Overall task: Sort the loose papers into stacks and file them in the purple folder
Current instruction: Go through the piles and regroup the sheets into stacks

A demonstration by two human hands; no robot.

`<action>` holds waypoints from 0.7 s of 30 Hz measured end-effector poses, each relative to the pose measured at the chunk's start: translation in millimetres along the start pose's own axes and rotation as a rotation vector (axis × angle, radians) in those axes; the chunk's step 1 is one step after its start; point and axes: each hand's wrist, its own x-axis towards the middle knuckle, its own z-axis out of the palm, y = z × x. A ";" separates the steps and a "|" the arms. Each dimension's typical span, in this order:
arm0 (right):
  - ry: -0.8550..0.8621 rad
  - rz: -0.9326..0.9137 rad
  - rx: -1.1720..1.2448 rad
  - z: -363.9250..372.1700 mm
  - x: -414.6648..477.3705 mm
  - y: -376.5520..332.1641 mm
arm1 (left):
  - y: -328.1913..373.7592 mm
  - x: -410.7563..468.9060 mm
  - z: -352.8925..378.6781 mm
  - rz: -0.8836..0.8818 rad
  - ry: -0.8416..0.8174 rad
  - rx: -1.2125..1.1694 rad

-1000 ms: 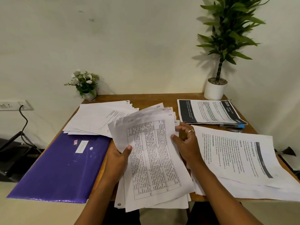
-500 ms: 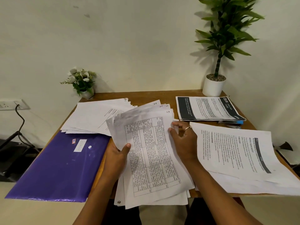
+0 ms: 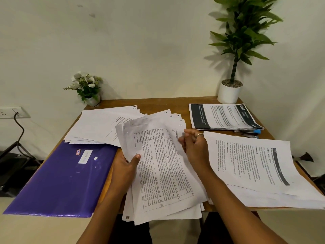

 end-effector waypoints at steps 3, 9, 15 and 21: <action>0.059 0.001 -0.164 4.6 9.4 0.9 | 0.3 -0.2 0.3 -0.013 -0.023 -0.016; 0.134 -0.044 -0.238 9.9 10.5 1.5 | 1.0 -0.2 1.4 -0.010 -0.009 -0.015; 0.186 -0.071 -0.234 12.6 9.9 4.5 | 2.0 -0.3 1.4 0.001 -0.008 -0.015; 0.189 -0.087 -0.233 12.8 5.6 7.7 | 5.0 -1.6 1.7 -0.003 -0.005 -0.011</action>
